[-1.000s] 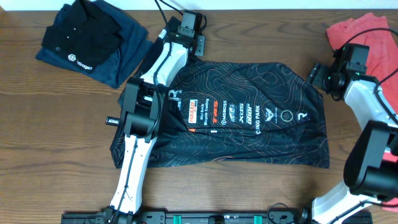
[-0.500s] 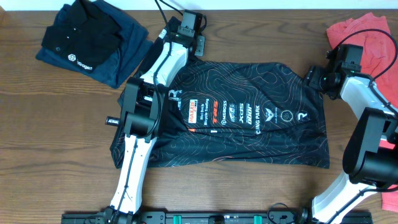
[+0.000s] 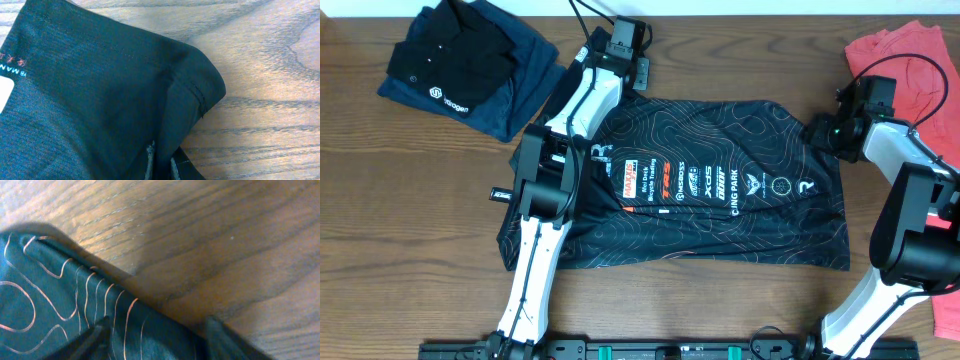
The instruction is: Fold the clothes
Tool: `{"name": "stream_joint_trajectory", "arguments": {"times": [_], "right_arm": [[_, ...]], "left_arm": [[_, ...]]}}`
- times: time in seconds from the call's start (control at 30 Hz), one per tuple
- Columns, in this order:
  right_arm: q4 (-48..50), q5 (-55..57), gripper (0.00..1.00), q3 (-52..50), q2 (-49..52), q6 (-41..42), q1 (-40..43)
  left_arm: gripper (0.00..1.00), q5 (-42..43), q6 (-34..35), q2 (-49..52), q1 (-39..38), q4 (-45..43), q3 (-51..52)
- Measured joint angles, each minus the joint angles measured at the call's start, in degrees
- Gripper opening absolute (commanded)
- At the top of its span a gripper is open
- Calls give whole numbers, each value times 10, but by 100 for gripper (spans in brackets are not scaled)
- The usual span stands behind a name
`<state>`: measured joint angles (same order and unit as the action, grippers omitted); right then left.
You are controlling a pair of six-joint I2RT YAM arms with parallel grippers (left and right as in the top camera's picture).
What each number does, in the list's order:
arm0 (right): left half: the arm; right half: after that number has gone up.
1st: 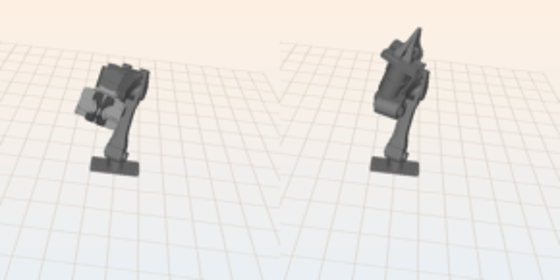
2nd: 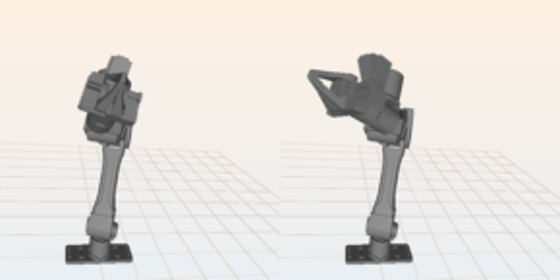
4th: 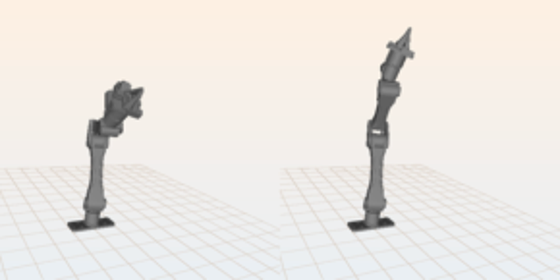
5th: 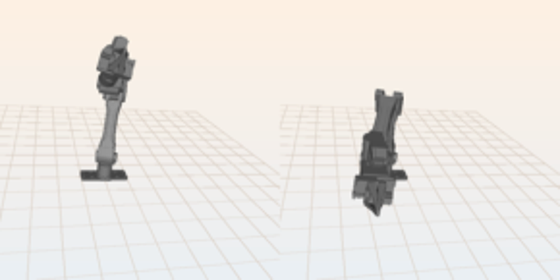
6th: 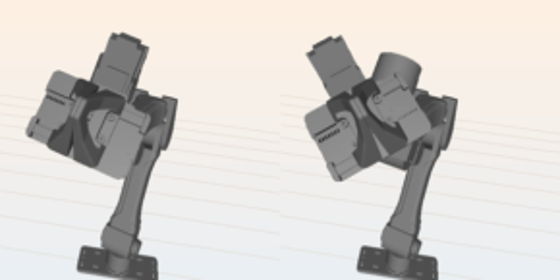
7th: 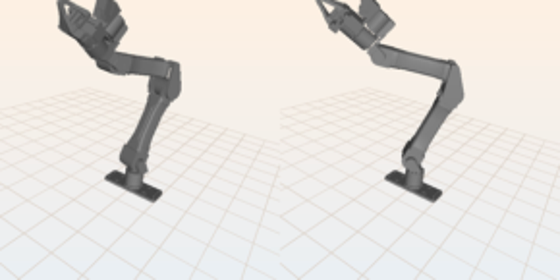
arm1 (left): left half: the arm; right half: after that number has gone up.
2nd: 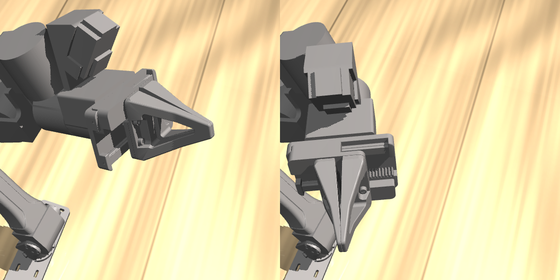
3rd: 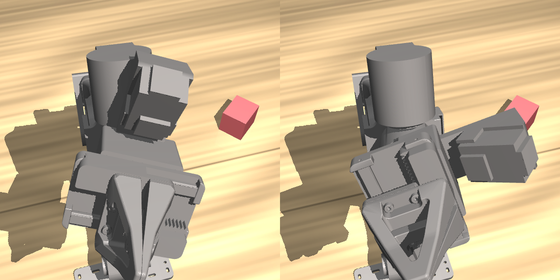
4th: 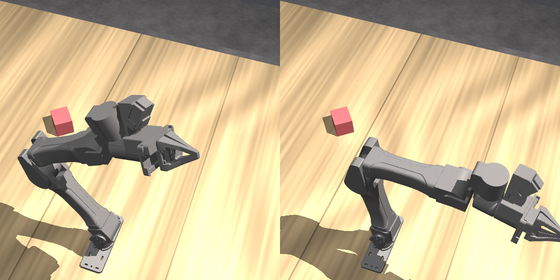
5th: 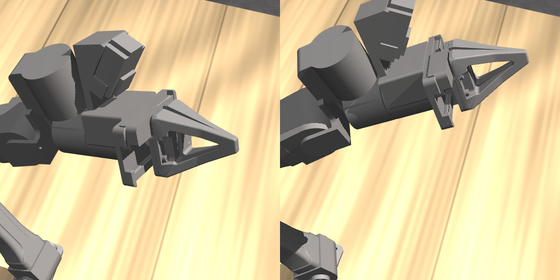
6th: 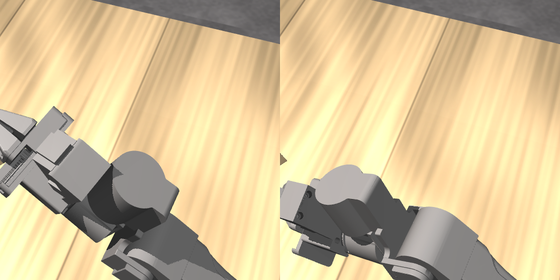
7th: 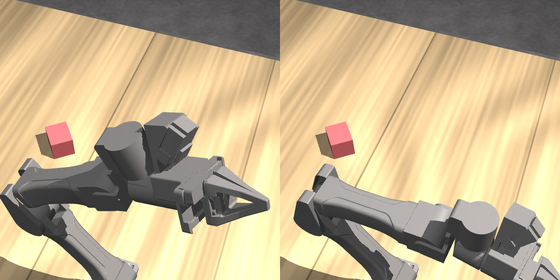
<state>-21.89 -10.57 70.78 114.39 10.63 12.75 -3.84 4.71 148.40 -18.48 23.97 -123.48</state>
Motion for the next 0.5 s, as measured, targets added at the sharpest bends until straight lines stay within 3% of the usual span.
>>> {"name": "stream_joint_trajectory", "arguments": {"times": [0.03, 0.2, 0.5], "right_arm": [[0, -1, 29, 0, 0, 3, 0], [-5, -1, 3, 0, 0, 12, 0], [-17, -1, 1, 1, 0, 13, 0]], "left_arm": [[12, 0, 0, 0, 0, 0, 0], [11, 0, 0, 0, 0, 1, 0], [6, 0, 0, -11, 0, 40, 0]]}}
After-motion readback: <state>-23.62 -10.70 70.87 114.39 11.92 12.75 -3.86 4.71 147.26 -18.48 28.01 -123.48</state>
